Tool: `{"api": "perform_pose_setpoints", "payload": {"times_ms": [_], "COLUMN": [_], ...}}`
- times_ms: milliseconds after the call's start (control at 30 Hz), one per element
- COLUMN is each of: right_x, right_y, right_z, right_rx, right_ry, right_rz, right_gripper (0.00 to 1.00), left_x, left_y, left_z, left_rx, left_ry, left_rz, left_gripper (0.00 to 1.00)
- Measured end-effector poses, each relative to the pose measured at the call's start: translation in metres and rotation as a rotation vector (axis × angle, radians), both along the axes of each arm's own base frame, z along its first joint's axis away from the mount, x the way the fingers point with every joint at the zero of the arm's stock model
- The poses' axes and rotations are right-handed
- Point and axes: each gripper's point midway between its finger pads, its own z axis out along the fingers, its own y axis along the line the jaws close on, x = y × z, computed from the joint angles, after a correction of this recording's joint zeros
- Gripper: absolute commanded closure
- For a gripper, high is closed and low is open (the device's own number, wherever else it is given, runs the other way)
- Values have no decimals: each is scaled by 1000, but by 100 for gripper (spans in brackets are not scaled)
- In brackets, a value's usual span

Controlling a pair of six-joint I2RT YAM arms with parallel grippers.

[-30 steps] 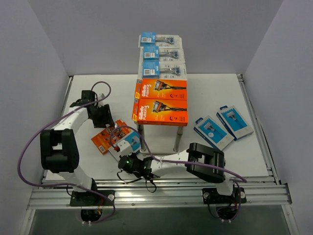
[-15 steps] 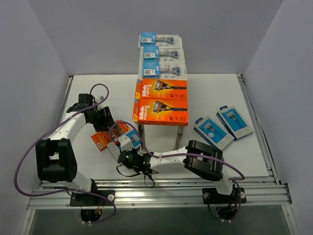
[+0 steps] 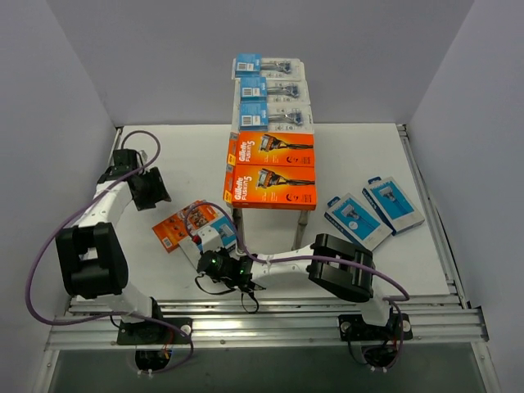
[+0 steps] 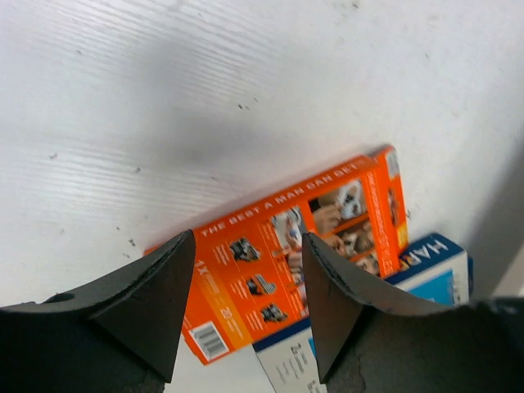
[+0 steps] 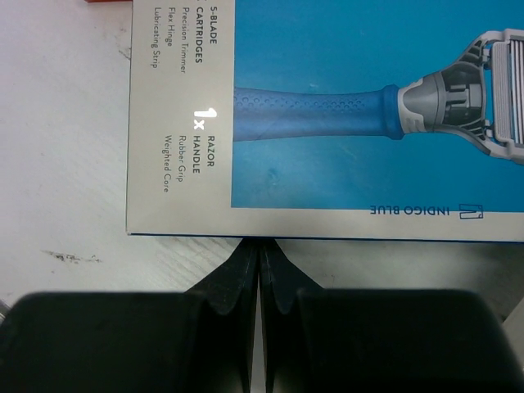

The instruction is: Place and organize the shaving razors onto the shelf

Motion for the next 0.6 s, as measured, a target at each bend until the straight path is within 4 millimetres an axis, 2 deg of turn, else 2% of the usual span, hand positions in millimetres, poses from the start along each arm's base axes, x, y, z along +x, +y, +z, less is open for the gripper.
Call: {"api": "perform_pose_setpoints", "payload": {"times_ms": [133, 333, 600], "right_x": [0, 1, 2], "right_y": [3, 8, 12], "right_z": [-1, 0, 0], "right_rx": [10, 29, 37], "right_ry": [3, -1, 0], "right_rz": [4, 5, 7], "right_gripper": [100, 100, 100], "left_x": [13, 4, 8], "left_y": [12, 13, 4], "left_z": [-22, -75, -74], "left_rx": [30, -6, -20], "left_ry": [38, 183, 178], "left_rz": [33, 40, 15], "left_gripper": [36, 36, 36]}}
